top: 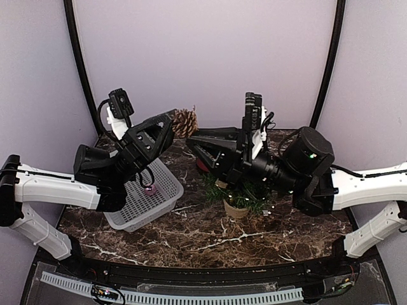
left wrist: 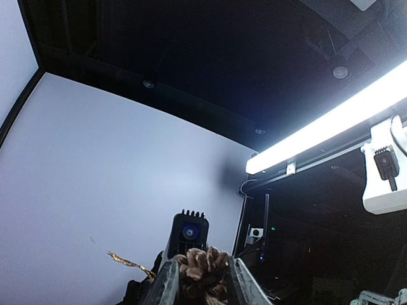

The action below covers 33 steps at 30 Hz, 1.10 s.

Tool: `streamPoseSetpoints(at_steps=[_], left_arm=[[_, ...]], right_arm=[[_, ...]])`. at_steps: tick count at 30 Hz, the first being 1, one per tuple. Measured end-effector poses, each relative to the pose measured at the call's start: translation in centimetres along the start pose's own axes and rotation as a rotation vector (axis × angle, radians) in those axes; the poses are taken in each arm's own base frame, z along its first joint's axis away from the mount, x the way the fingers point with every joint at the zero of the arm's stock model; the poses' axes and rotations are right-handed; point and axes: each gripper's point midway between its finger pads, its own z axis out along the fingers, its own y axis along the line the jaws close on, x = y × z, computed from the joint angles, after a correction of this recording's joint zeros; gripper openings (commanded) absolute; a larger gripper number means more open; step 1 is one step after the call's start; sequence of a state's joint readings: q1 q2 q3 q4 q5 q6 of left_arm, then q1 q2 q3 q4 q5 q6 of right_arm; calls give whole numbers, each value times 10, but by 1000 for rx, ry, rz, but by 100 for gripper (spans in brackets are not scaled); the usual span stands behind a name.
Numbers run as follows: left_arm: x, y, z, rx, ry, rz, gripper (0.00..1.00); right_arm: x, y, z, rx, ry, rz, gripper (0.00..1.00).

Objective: Decorate the small christmas tree

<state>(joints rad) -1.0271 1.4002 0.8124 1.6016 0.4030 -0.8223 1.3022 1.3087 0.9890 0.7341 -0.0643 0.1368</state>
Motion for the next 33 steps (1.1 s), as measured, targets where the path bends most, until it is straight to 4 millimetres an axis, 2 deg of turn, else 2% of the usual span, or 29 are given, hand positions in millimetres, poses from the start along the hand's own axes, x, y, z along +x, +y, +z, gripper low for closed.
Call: streamPoseSetpoints(at_steps=[7, 13, 25, 33], left_arm=[[1, -1, -1, 2, 0, 0, 28], [1, -2, -2, 4, -7, 4, 28], [2, 9, -13, -66, -33, 27, 30], [-7, 15, -20, -121, -77, 53, 32]], right_arm=[[0, -1, 0, 8, -1, 3, 0], [0, -3, 0, 20, 1, 5, 0], [9, -6, -7, 39, 43, 7, 0], [11, -5, -12, 43, 68, 10, 0]])
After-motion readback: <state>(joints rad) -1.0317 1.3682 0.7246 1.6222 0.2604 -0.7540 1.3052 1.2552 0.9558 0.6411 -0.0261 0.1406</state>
